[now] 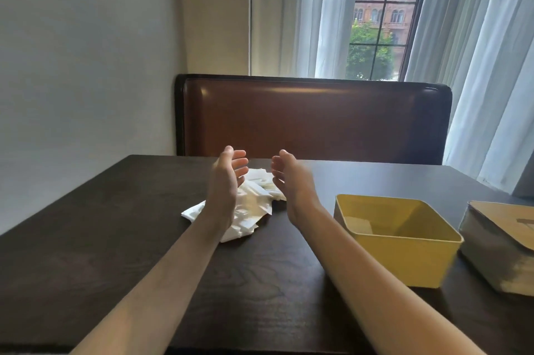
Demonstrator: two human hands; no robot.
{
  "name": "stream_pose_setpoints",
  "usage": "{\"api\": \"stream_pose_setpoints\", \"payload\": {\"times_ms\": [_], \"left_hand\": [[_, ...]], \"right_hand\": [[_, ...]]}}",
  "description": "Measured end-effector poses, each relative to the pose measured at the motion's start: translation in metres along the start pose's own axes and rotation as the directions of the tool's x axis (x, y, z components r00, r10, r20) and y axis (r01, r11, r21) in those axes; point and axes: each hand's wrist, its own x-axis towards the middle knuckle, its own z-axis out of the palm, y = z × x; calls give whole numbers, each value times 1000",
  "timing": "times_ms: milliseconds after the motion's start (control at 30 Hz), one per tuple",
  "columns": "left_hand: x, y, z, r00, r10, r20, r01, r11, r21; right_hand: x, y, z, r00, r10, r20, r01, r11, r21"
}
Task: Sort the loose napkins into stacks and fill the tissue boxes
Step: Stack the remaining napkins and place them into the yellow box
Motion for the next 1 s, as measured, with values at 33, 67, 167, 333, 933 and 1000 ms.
{"api": "stream_pose_setpoints", "payload": {"times_ms": [33, 67, 167, 333, 933, 1000], "left_hand": [[4, -4, -5, 1000, 13, -8, -13, 1000, 20], [9, -9, -10, 1000, 28, -13, -27, 999, 44], [22, -22, -21, 997, 74, -23, -71, 991, 116], [41, -38, -27, 993, 122, 5, -121, 977, 178], [60, -73, -40, 984, 167, -64, -135, 928, 346], [60, -72, -44, 983, 171, -62, -134, 912, 388]], "right_hand": [[6, 8, 5, 999, 8, -32, -9, 999, -51], [12, 15, 10, 998, 22, -57, -27, 996, -89], [30, 35, 18, 994, 63, -91, -75, 988, -134], [55, 54, 23, 996, 12, -91, -42, 940, -339], [75, 105, 5, 978, -58, 201, 165, 806, -569], [70, 102, 4, 967, -80, 242, 198, 832, -518]]}}
